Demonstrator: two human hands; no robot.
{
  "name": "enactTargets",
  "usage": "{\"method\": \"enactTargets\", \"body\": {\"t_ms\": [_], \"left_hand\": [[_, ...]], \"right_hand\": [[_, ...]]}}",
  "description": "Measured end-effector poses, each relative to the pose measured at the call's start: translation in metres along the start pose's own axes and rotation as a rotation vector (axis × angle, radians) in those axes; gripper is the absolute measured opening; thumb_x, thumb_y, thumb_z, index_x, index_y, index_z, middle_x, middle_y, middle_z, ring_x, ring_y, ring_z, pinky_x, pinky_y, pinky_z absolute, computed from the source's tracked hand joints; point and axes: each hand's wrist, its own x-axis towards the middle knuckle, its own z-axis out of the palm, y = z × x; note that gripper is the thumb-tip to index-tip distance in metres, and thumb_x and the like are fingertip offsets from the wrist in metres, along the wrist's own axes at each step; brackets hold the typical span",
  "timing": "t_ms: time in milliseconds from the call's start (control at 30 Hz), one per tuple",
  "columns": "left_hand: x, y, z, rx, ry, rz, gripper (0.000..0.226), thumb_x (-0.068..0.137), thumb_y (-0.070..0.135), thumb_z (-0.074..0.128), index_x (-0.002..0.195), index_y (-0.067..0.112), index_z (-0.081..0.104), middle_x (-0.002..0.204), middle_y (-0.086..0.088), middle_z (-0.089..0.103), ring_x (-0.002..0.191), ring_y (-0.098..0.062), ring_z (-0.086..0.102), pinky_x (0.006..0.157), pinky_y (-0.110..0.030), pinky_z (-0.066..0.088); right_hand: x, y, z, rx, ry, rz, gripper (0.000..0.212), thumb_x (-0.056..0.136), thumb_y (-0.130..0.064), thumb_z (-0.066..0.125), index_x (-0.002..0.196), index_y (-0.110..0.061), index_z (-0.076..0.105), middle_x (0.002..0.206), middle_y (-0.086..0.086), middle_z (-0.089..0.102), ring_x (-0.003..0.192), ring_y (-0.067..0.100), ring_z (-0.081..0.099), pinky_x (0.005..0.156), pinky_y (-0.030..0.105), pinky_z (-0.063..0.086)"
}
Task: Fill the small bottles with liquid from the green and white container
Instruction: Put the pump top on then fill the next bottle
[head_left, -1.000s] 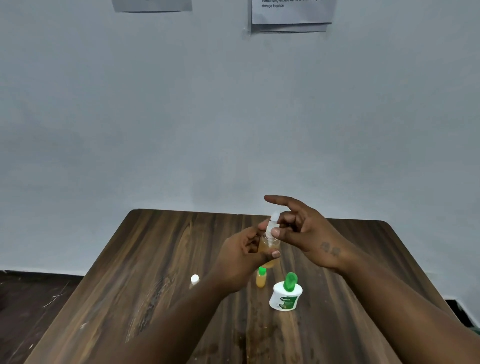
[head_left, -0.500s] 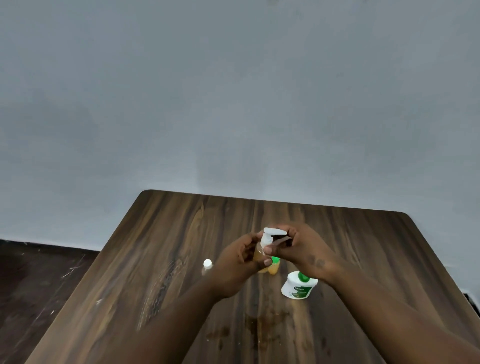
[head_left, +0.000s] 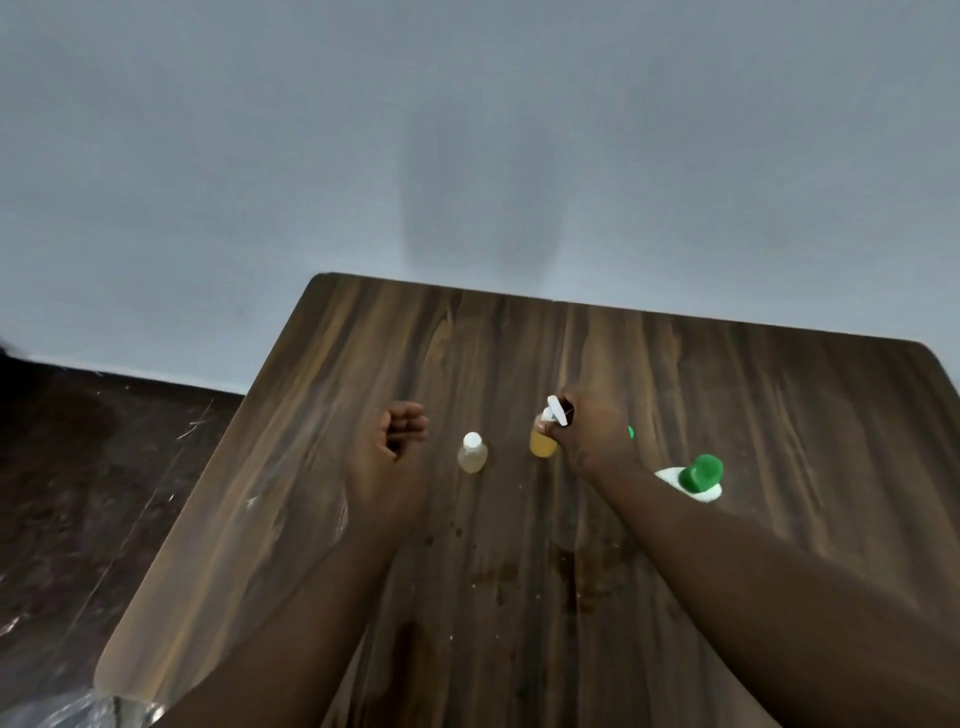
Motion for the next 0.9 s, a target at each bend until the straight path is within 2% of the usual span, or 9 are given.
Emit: {"method": "enactTargets", "body": {"t_ms": [133,200,300,367,467,567,667,800,900], "left_hand": [[0.005,-0.036,-0.005,0.038,-0.055,-0.058,0.025,0.087,0.003,0.068,0.103,0.022,0.066,0.095,0.006,0.069,0.087,-0.01,0.067,0.079,-0.028,0.057],[0.007,-0.048,-0.002,0.091,-0.109,-0.08,0.029,0.087,0.005,0.071,0.104,0.028,0.065,0.097,0.008,0.068,0.088,-0.008,0.066,0.079,-0.023,0.057],[0.01,-0.059,0.011,0.2,-0.214,-0.083,0.038,0.084,-0.002,0.066,0.111,0.024,0.064,0.101,0.007,0.066,0.09,-0.007,0.064,0.077,-0.014,0.052],[0.014,-0.068,0.021,0.247,-0.316,-0.088,0.044,0.082,0.001,0.068,0.12,0.021,0.061,0.108,0.004,0.065,0.094,-0.005,0.062,0.083,-0.018,0.053],[0.022,-0.079,0.034,0.368,-0.419,-0.061,0.054,0.076,0.021,0.072,0.126,0.035,0.055,0.115,0.017,0.064,0.103,0.0,0.061,0.091,-0.03,0.054],[0.024,-0.077,0.049,0.422,-0.437,-0.014,0.034,0.082,0.03,0.073,0.113,0.035,0.06,0.103,0.018,0.068,0.094,0.005,0.062,0.079,-0.013,0.045],[0.023,-0.073,0.06,0.423,-0.407,0.058,0.007,0.091,0.019,0.067,0.094,0.024,0.064,0.085,0.012,0.066,0.078,0.007,0.058,0.063,-0.003,0.036],[0.009,-0.079,0.062,0.418,-0.412,0.055,0.014,0.093,0.024,0.066,0.107,0.025,0.067,0.096,0.016,0.066,0.09,-0.005,0.061,0.071,-0.004,0.037],[-0.029,-0.082,0.054,0.395,-0.535,0.27,0.028,0.082,0.03,0.078,0.109,0.028,0.07,0.101,0.012,0.072,0.096,-0.005,0.067,0.083,-0.016,0.048]], "right_hand": [[0.01,-0.001,0.022,-0.132,-0.036,-0.026,0.007,0.078,-0.023,0.07,0.076,-0.024,0.063,0.075,-0.011,0.057,0.074,0.009,0.053,0.064,0.025,0.035],[0.013,0.001,0.03,-0.156,-0.059,-0.034,0.004,0.082,-0.019,0.067,0.08,-0.019,0.063,0.074,-0.013,0.05,0.076,0.01,0.052,0.063,0.022,0.034],[0.015,0.006,0.039,-0.145,-0.029,-0.024,0.009,0.081,-0.02,0.067,0.087,-0.016,0.062,0.083,-0.01,0.053,0.079,0.015,0.054,0.069,0.032,0.042],[0.015,0.01,0.043,-0.16,-0.019,-0.03,0.014,0.082,-0.025,0.068,0.089,-0.019,0.058,0.087,-0.007,0.055,0.08,0.017,0.054,0.07,0.034,0.045],[0.013,0.013,0.042,-0.181,-0.018,-0.049,0.018,0.081,-0.027,0.066,0.089,-0.024,0.051,0.091,-0.005,0.057,0.082,0.019,0.057,0.07,0.035,0.045],[0.01,0.013,0.037,-0.165,-0.067,-0.027,0.035,0.075,-0.027,0.075,0.094,-0.024,0.047,0.097,-0.005,0.055,0.084,0.018,0.053,0.073,0.034,0.044],[-0.001,0.011,0.027,-0.177,-0.046,-0.054,0.039,0.076,-0.028,0.071,0.109,-0.02,0.051,0.109,-0.001,0.057,0.096,0.021,0.055,0.079,0.033,0.046],[-0.036,-0.007,0.012,-0.188,0.171,-0.169,0.038,0.082,-0.036,0.043,0.114,-0.021,0.056,0.113,-0.002,0.056,0.101,0.019,0.053,0.084,0.04,0.049],[-0.081,-0.017,0.011,-0.067,0.017,-0.103,0.033,0.089,-0.053,0.052,0.113,-0.033,0.06,0.105,-0.014,0.061,0.096,0.006,0.057,0.083,0.029,0.047]]}}
